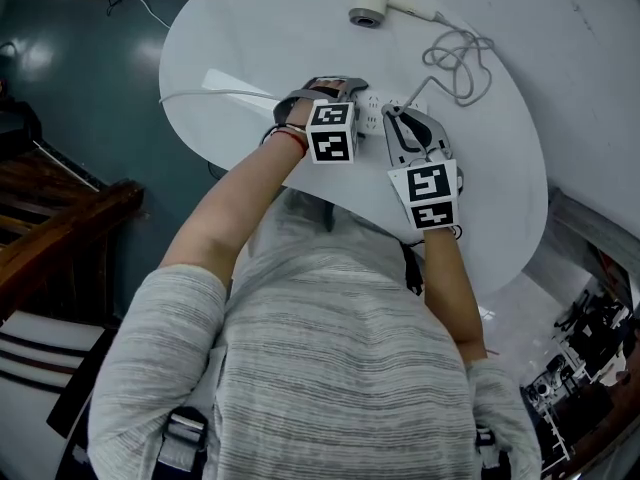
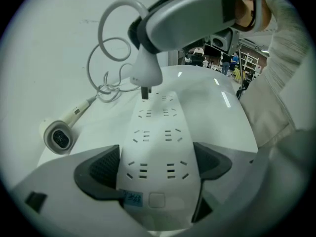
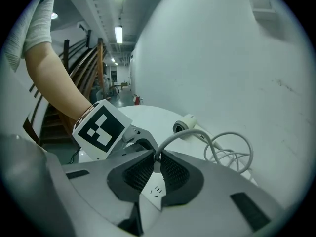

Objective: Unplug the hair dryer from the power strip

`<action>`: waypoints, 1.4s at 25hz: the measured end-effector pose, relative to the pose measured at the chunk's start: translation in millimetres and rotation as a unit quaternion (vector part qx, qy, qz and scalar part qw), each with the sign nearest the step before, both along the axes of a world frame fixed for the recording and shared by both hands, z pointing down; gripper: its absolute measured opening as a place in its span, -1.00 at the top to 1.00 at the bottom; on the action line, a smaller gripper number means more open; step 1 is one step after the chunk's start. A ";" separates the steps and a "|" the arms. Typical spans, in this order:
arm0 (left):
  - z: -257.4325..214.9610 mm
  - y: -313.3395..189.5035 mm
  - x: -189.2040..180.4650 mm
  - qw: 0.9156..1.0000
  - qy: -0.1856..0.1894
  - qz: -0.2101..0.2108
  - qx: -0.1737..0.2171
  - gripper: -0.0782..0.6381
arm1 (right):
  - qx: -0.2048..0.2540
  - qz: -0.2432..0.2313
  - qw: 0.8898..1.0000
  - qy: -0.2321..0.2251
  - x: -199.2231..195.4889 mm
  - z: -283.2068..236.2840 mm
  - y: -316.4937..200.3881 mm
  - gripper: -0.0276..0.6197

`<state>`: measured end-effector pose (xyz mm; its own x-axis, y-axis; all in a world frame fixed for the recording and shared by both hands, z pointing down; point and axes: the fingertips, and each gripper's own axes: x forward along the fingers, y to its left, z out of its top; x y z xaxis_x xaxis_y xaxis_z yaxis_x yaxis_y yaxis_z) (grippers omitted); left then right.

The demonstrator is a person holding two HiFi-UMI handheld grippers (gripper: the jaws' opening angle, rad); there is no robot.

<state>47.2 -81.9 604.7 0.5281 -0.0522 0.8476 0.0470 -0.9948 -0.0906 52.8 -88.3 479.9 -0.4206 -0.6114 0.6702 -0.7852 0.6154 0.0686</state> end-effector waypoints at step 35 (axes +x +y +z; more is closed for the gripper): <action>-23.6 -1.1 -5.1 0.994 0.077 -0.060 0.043 -0.51 | -0.082 0.169 0.980 -0.062 116.3 55.9 40.1 0.74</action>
